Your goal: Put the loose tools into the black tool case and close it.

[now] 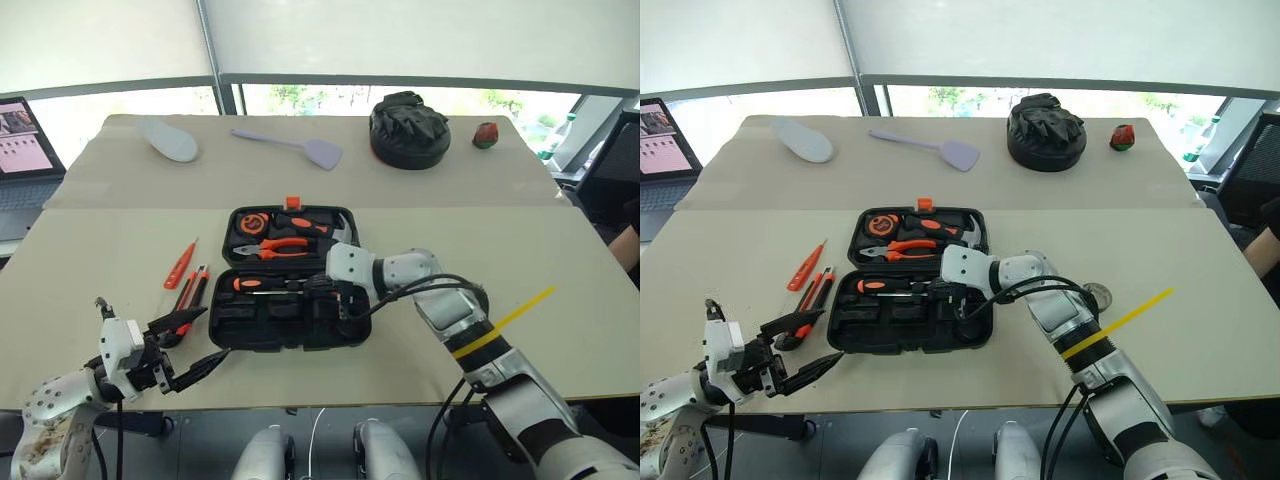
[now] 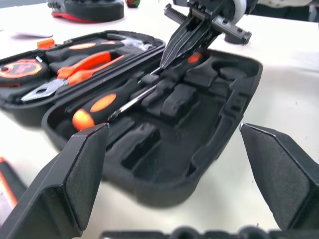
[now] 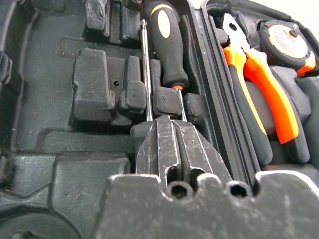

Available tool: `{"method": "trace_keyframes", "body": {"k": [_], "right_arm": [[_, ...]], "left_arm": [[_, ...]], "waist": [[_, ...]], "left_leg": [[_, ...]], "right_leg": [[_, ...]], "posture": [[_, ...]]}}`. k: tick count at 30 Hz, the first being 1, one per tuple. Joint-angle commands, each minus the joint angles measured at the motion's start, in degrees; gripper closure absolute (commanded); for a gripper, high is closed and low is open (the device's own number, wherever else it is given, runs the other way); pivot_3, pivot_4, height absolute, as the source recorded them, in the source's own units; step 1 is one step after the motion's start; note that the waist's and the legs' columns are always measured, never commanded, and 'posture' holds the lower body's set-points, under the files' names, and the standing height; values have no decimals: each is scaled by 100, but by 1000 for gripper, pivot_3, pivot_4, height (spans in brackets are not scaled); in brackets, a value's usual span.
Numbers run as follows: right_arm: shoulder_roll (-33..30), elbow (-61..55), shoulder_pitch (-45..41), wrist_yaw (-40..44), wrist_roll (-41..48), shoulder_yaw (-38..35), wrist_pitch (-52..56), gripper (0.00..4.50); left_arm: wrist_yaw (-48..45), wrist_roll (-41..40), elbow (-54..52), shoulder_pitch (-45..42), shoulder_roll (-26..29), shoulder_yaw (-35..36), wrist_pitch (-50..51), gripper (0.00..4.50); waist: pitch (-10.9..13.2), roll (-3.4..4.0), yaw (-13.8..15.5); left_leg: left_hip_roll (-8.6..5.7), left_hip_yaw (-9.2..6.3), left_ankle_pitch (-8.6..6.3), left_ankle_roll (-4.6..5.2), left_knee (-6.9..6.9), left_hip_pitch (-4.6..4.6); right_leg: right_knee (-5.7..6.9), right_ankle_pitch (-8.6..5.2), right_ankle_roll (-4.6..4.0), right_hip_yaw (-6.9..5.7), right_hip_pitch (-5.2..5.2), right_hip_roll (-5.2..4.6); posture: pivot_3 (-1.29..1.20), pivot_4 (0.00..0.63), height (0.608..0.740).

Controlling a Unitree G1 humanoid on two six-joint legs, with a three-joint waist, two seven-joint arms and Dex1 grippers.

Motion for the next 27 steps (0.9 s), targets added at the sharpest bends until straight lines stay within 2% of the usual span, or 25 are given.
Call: {"method": "trace_keyframes", "body": {"k": [1, 3, 7, 10, 13, 15, 16, 19, 21, 23, 27], "right_arm": [[103, 99, 153, 3, -173, 226, -52, 4452], [133, 1, 143, -88, -64, 15, -73, 4452], [175, -579, 249, -51, 881, -873, 18, 4452], [-158, -1536, 736, 305, 1962, -1643, 420, 3733], [-448, -2070, 1350, 197, 2148, -1934, 488, 2710], [-565, -2245, 1866, 201, 2255, -2176, 102, 1950], [-573, -2280, 2089, 249, 2309, -2298, -205, 1735], [-472, -2337, 2645, 338, 2765, -2737, -722, 533], [-488, -2297, 2905, 296, 2781, -2907, -1039, 7], [-646, -2503, 3238, 414, 3350, -3075, -469, 7], [-505, -2759, 3319, 96, 3202, -3035, -806, 7]], "left_arm": [[341, -301, -541, -186, 102, 46, 420, 0], [489, -359, -691, -228, 126, 82, 602, 0], [801, -460, -838, -163, 163, 360, 877, 0], [1073, -650, -695, 155, 199, 1020, 1093, 0], [1307, -870, -604, 495, 205, 1595, 1405, 0], [1457, -874, -443, 778, 191, 2023, 1495, 0], [1541, -878, -326, 898, 180, 2228, 1542, 0], [2094, -742, 34, 1236, 241, 2746, 1953, 0], [2509, -456, 182, 1321, 320, 2918, 2061, 0], [2833, -273, 269, 1236, 407, 2995, 2158, 0], [2964, -822, 3, 871, 568, 2757, 3038, 0]], "waist": [[-1, 0, -14], [-1, -1, -39], [0, -1, -46], [2, -1, -27], [1, -2, 18], [0, -3, 23], [1, -3, 30], [2, -4, 19], [3, -5, 15], [4, -11, 44], [4, -20, 97]], "left_leg": [[1, 0, 0, -1, -1, 4], [2, 1, 1, -2, -6, 8], [0, 0, 4, -6, -24, 4], [-1, -2, 4, -7, -25, -17], [-2, -5, 1, -3, -30, -17], [2, -8, 0, -2, -36, -12], [2, -7, 0, -3, -39, -12], [4, -3, 2, -4, -37, -13], [3, 3, 2, -4, -33, -8], [3, 3, 3, -4, -30, 2], [7, -4, 5, -5, -29, 13]], "right_leg": [[2, 0, -1, 1, 0, 2], [5, 0, -2, 6, 0, 6], [4, -1, -4, 16, -10, 14], [0, 0, -4, 16, -25, 11], [-12, -1, -2, 10, -21, 3], [-31, -1, -2, 3, -9, 4], [-38, -1, -2, 3, -7, 6], [-44, -2, -2, 5, -5, 11], [-42, -1, -1, 15, -3, 12], [-45, -1, 1, 14, 8, 13], [-47, -2, 1, 8, 10, 14]], "posture": [[0, 150, 740], [0, 150, 740], [0, 150, 740], [0, 150, 740], [0, 150, 740], [0, 150, 740], [0, 150, 740], [0, 150, 740], [0, 150, 740], [0, 150, 740], [0, 150, 740]]}}
